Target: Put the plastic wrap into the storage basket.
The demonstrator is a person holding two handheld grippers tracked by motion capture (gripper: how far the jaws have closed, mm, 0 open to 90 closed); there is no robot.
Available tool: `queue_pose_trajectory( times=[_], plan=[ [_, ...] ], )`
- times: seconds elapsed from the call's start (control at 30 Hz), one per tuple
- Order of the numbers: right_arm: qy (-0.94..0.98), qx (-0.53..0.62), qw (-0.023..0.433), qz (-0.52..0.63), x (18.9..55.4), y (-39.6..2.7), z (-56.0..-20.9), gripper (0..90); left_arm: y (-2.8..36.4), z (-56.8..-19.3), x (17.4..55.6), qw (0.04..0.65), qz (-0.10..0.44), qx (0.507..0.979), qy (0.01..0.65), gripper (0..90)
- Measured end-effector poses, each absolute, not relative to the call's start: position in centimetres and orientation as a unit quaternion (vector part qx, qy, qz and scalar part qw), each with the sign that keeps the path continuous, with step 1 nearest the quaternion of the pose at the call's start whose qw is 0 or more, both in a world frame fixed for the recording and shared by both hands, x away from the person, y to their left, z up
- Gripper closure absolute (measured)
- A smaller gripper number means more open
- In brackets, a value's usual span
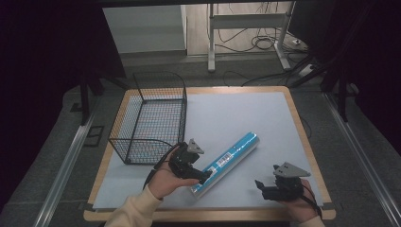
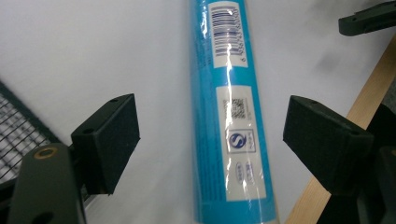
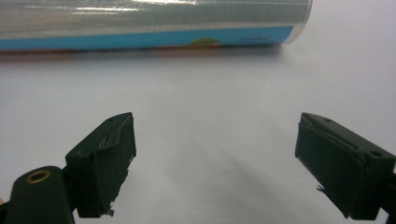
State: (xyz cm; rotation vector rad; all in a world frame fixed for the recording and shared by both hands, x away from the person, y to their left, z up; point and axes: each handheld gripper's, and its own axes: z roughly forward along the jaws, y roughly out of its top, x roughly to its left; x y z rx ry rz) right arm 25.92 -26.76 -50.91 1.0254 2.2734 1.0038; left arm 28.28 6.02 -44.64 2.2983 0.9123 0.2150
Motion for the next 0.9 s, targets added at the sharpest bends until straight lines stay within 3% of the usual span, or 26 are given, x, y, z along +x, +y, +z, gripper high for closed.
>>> queue_pose_trajectory(
  times=[0.9],
  plan=[
    [0.814, 0.386, 0.229, 0.368, 25.9, -27.1, -50.6, 14.5, -0.2, -44.1, 30.2, 0.28, 0.088, 0.905, 0.307, 16.5]
  ],
)
